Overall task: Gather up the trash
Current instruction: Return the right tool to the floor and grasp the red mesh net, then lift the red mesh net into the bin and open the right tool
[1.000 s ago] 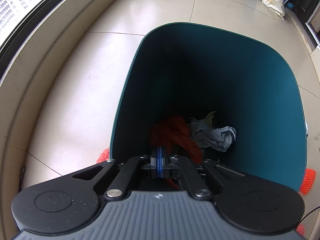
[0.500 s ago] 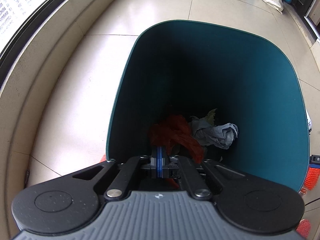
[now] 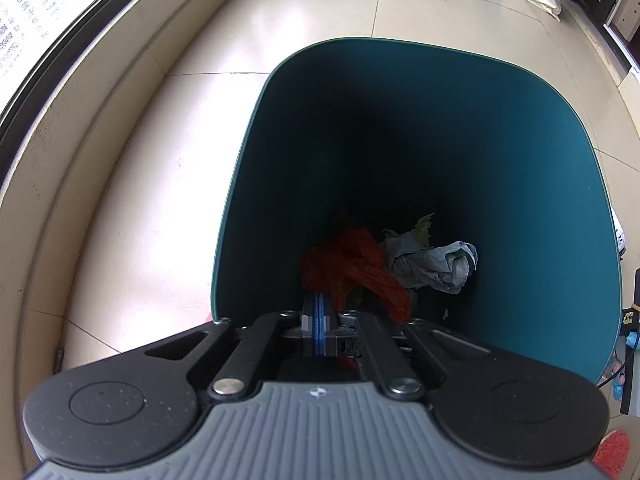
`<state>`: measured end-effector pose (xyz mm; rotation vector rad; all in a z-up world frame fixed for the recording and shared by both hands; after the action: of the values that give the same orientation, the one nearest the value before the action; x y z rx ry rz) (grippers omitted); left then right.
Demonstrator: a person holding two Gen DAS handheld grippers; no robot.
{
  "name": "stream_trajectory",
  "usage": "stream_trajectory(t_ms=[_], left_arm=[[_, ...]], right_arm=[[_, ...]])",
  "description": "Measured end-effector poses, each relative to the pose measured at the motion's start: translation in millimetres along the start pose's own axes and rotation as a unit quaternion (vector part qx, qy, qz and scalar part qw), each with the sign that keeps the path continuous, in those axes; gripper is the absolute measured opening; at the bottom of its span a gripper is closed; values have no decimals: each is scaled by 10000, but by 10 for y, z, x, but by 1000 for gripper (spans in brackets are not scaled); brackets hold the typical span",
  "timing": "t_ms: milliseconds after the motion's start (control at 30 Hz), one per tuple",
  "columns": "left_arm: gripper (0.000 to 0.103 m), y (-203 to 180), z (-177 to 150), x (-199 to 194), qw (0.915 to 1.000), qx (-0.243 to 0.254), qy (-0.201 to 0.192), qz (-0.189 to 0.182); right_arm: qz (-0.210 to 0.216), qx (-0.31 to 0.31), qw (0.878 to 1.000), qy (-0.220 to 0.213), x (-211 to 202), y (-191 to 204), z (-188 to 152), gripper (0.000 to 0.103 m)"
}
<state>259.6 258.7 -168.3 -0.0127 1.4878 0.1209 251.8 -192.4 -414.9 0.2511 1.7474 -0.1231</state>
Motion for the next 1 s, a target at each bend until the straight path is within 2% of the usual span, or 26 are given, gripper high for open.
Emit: stream_trajectory(t_ms=[67, 133, 267, 467, 633, 767, 1000], left_arm=[[0, 8, 0, 5, 10000, -10, -3, -30], [0, 23, -2, -5, 10000, -17, -4, -45], [0, 35, -3, -11, 10000, -34, -8, -61], [0, 23, -17, -11, 10000, -37, -37, -11], [0, 36, -23, -23, 10000, -62, -33, -47], [0, 65, -18, -30, 9999, -75, -26, -93], [0, 99, -14, -38, 9999, -79, -20, -127]], right_arm=[[72, 107, 9999, 13, -6, -53, -18, 31], [86, 177, 9998, -20, -44, -106, -41, 16], [7, 97, 9999, -95, -197, -143, -140, 2], [-304, -423, 9981, -343, -662, -107, -326, 0], [-529, -1093, 9902, -686, -1340, 25, -494, 0], [-360, -1604, 9799, -1132, -2041, 170, -721, 0], [143, -2507, 9504, -1836, -3133, 682, -1094, 0]])
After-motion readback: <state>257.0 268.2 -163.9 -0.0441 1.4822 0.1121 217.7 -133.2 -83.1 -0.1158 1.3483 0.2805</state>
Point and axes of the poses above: each gripper's, at about its wrist camera, not at the fingertips, and x roughly the way its jaws point, y to its left, z to its top, the point moved 6 cm from there along x, roughly the way its jaws point, and after that the axes turned 14 degrees about y, right-handed, at the moved point
